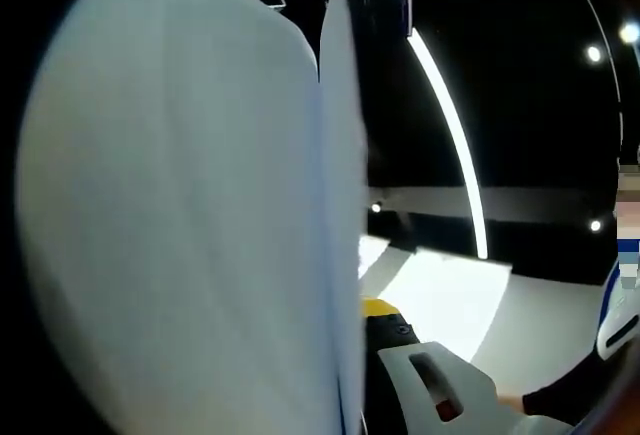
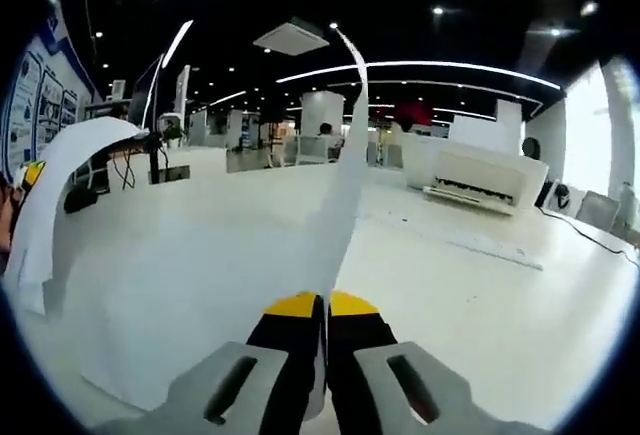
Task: Organize the stack of printing papers by aligning and flattening the scattered papers on the table
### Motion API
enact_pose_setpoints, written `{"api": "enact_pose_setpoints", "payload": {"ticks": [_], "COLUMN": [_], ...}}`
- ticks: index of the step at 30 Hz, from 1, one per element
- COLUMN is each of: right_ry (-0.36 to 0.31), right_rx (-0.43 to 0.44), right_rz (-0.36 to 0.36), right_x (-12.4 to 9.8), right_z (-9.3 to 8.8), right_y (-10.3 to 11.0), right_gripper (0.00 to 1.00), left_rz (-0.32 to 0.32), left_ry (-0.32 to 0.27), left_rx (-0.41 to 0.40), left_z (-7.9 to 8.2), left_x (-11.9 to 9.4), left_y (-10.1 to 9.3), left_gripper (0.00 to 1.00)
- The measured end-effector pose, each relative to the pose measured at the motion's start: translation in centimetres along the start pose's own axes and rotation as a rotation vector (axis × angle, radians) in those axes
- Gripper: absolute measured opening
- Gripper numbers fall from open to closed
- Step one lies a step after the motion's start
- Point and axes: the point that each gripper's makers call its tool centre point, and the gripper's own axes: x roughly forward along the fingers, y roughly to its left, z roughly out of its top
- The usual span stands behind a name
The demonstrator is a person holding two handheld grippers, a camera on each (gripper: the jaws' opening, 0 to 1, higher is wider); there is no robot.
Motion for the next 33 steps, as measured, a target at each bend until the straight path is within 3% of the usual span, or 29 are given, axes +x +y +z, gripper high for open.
{"api": "enact_pose_setpoints", "payload": {"ticks": [9, 19, 33], "right_ry": [-0.005, -0.057, -0.078], "right_rx": [0.021, 0.164, 0.214], "right_rz": [0.008, 0.051, 0.063], "right_x": [-0.3, -1.7, -2.6], "right_z": [0.0, 0.7, 1.0], "right_y": [0.3, 0.2, 0.6], "right_gripper": [0.0, 0.0, 0.0], "left_rz": [0.006, 0.008, 0.011], "left_ry": [-0.002, -0.004, -0.006], "left_rx": [-0.002, -0.006, -0.002], "left_z": [-0.1, -0.2, -0.1], "left_x": [0.0, 0.0, -0.1], "left_y": [-0.1, -0.2, -0.3], "left_gripper": [0.06, 0.06, 0.06]}}
